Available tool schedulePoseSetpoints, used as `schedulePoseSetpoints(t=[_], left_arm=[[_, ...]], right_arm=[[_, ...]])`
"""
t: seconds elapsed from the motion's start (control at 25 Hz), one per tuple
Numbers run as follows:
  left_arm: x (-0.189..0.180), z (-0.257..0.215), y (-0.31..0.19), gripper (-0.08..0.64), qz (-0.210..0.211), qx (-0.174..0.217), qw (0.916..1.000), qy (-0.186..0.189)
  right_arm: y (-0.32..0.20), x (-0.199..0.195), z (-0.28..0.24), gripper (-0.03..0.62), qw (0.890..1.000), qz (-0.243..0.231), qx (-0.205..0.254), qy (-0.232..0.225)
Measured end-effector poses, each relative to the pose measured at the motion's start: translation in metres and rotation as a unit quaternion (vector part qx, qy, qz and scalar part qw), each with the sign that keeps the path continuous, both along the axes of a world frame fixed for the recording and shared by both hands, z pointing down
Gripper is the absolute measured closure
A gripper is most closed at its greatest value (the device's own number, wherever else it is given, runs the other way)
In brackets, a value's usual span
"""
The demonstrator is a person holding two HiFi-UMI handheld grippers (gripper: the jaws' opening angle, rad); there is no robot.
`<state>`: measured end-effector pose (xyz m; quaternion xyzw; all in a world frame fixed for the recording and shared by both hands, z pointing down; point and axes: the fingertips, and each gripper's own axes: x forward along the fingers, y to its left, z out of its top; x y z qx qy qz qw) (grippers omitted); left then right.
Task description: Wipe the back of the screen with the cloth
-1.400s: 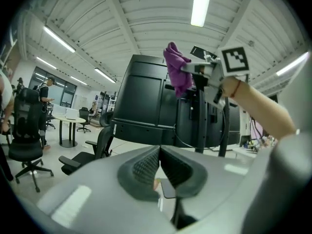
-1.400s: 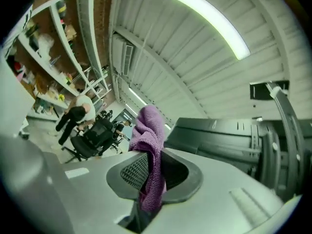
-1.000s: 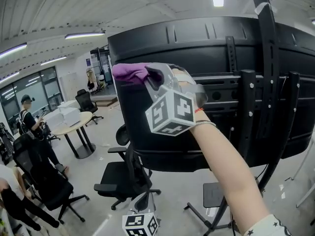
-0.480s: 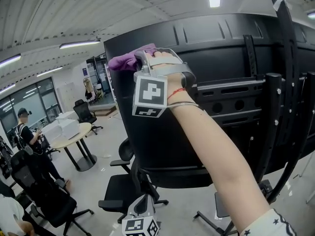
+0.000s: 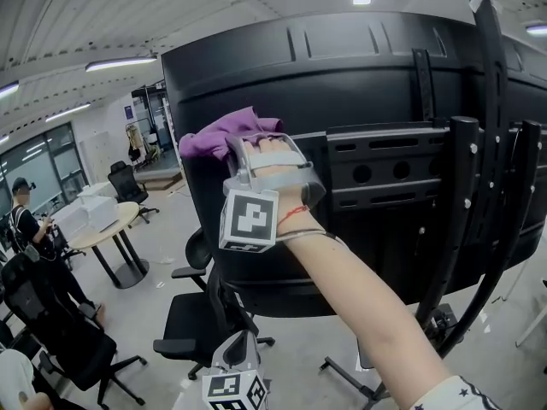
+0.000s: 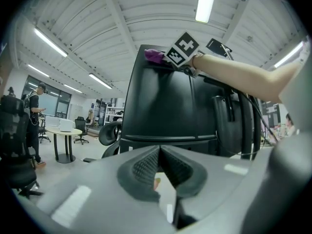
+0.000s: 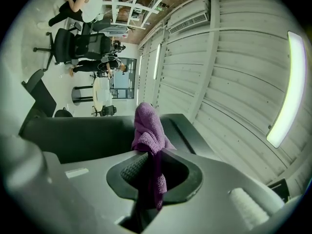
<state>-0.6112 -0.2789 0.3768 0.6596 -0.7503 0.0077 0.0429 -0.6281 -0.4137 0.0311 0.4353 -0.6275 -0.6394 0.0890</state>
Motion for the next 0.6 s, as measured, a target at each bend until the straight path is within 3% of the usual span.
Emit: schedulePoseSetpoints(t=[0.36,0.6], left_arm=[[0.002,0.013,0.011,0.552,-0.014,-0.005,0.9999,0.006],[0.006,0.020,0.018,0.552,-0.025,-0.004,0.9994,0.022]], right_arm=[[0.006,0.007,0.135,0.545,0.997,0.007,-0.066,0.046],[0.009,0.022,0.248,0.544,0.987,0.001,-0.126,0.100]])
